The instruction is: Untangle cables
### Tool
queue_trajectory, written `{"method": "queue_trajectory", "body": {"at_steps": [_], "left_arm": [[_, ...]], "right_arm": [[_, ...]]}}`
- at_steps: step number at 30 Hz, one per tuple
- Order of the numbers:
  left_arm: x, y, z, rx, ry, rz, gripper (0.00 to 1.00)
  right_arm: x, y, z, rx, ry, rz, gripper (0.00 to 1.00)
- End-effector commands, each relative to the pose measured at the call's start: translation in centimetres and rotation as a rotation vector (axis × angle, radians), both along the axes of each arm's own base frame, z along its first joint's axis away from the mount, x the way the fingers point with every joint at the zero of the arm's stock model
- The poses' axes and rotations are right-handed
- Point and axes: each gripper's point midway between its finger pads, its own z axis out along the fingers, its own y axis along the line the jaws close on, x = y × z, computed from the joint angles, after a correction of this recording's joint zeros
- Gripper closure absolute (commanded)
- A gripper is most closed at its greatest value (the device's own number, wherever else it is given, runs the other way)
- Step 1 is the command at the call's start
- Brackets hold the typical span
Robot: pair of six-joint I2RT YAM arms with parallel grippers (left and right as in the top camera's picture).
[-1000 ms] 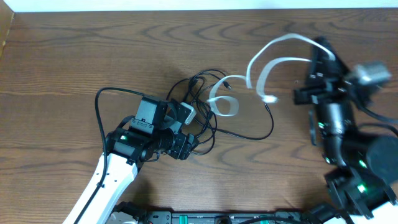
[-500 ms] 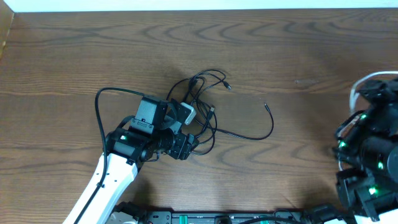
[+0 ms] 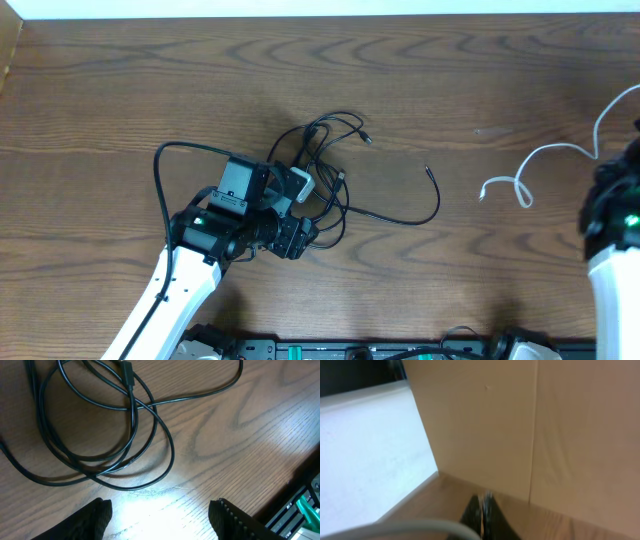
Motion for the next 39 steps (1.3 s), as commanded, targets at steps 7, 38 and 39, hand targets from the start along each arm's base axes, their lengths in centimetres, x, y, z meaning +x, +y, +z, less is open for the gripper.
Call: {"method": "queue_trajectory", "body": {"at_steps": [7,38,39], "left_arm": [[-0.6,0.0,-0.6,0.000,0.022,-0.020,0.32],[-0.6,0.0,-0.7,0.000,0.028,-0.016,0.32],[-0.6,0.0,-0.8,0.001,0.029,-0.016,0.32]], "right_arm": [[2.5,-9.9,-4.0,0.439,-0.012,0.120,0.99],[-1.3,-14.0,-22.2,1.053,0.094,-0.222,0.01],[-0.8,-13.7,-22.2,1.077,0.078,-0.200,0.01]]}}
